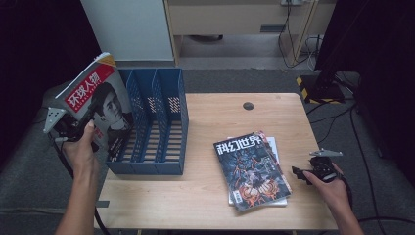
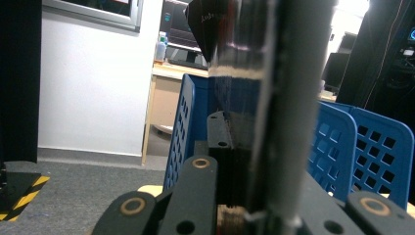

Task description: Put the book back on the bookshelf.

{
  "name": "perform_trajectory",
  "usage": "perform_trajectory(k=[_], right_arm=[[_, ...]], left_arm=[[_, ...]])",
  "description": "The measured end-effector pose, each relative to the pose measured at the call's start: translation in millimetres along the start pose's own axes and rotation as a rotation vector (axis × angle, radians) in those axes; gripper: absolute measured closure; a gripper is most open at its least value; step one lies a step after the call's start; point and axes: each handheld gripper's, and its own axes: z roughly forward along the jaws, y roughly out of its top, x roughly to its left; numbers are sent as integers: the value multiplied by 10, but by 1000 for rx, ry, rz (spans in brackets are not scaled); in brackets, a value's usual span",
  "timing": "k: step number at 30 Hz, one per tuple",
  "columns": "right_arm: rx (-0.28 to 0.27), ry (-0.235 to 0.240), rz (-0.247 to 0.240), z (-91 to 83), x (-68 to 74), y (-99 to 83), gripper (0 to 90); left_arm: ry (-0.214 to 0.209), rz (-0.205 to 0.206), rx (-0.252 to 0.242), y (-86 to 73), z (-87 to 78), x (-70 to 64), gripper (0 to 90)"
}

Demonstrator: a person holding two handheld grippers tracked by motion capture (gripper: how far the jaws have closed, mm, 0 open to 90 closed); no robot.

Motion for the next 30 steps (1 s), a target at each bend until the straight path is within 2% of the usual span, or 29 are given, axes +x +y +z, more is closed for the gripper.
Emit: perform_trajectory(k=[6,14,18,27,30], right_arm=[[2,1,4,9,10,-4,141],[11,4,7,9,6,-10,142],[12,4,7,11,6,-11,142],[5,1,5,8,-6,-15,144],[2,0,10,7,-6,-11,145]], left_arm=[[1,-11,6,-89,39,10,867],[23,-13,6,-166,54,48,866],[29,3,16,-195,59,45,866],[37,-19,15,-268,79,64,866],[39,-8,27,-294,104,54,867]])
